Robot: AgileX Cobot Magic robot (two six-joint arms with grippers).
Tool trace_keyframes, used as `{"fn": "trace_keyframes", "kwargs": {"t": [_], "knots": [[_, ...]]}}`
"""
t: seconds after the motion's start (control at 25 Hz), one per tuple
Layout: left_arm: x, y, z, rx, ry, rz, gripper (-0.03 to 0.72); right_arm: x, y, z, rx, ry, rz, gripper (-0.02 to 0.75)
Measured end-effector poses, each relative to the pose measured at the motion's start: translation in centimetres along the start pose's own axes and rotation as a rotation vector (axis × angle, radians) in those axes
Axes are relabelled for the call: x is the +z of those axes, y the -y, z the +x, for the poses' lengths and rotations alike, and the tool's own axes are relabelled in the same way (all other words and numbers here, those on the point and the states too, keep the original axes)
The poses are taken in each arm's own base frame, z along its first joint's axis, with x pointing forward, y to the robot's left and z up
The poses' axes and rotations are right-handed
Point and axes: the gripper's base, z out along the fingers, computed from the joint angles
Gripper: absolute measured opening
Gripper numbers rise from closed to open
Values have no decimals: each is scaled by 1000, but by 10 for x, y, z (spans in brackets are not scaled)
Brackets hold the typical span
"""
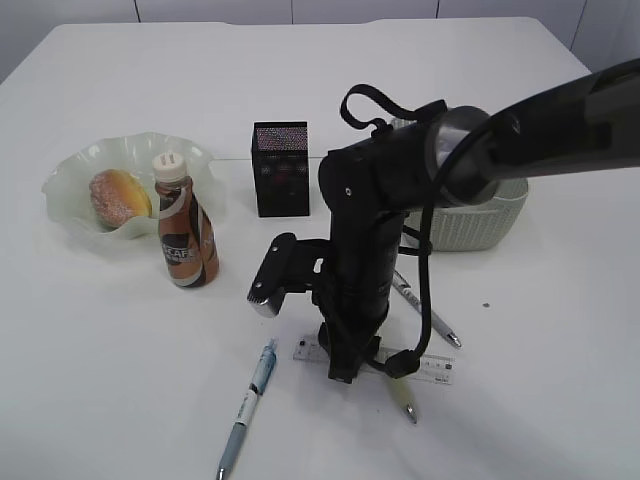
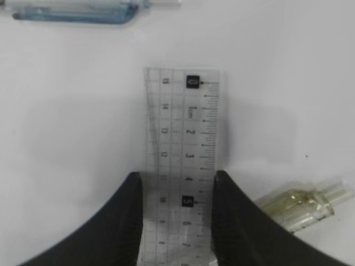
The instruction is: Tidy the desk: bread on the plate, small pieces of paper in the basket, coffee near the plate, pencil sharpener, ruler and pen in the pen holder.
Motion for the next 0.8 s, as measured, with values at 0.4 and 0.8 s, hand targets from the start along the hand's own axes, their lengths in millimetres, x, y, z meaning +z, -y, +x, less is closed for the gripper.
{"fn": "trace_keyframes", "kwargs": {"t": [0.4, 0.8], "knots": [[0, 0, 1, 0, -9, -1, 387, -49, -1, -3, -5, 94, 79, 267], [0, -1, 4, 0, -47, -6, 386, -111, 5, 7, 97, 285, 131, 267]]}}
